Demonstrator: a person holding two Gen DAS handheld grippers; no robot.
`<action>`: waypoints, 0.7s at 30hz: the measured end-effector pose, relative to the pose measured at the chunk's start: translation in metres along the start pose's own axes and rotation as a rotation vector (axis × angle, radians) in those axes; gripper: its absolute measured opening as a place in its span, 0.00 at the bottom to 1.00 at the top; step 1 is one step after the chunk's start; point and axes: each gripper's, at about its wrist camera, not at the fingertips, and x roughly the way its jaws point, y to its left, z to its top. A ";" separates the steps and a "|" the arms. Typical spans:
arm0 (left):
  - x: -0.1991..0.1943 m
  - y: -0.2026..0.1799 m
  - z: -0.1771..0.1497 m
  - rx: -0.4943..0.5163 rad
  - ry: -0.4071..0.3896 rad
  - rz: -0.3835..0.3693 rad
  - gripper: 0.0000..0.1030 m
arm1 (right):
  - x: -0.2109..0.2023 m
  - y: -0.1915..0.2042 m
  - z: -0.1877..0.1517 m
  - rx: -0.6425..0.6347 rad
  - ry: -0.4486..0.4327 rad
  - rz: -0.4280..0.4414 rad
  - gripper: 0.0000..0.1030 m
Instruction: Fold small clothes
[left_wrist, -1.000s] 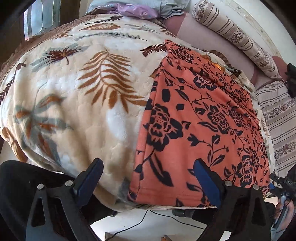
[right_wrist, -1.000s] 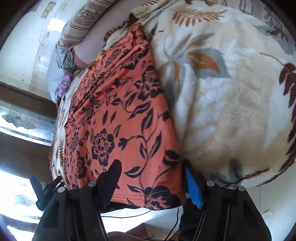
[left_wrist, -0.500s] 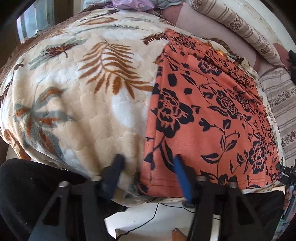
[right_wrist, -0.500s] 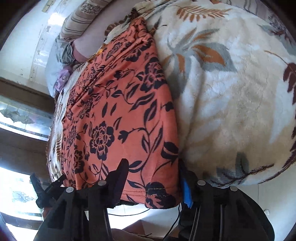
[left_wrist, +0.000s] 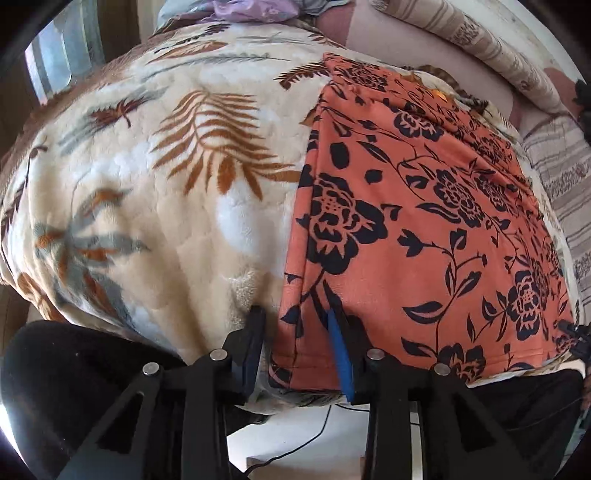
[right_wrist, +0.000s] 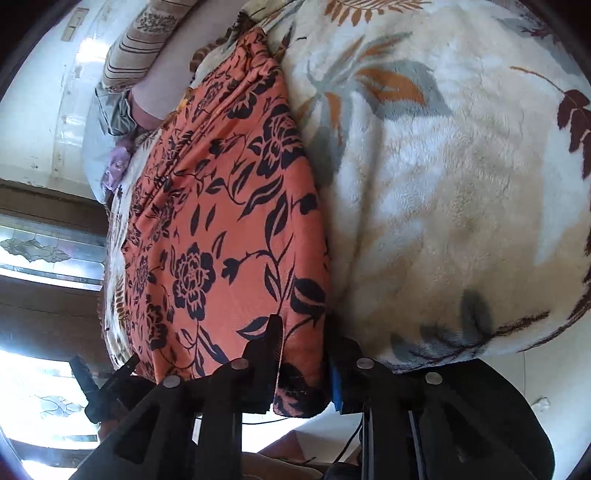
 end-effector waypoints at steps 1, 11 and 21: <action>-0.003 -0.001 0.001 -0.001 -0.003 -0.025 0.14 | 0.000 0.002 -0.001 -0.010 0.001 -0.002 0.24; -0.003 -0.001 0.001 0.004 -0.003 -0.050 0.10 | 0.002 0.000 -0.002 0.000 0.006 0.019 0.22; -0.016 -0.013 0.008 0.049 -0.034 -0.067 0.06 | -0.016 0.012 0.003 -0.029 -0.032 0.031 0.08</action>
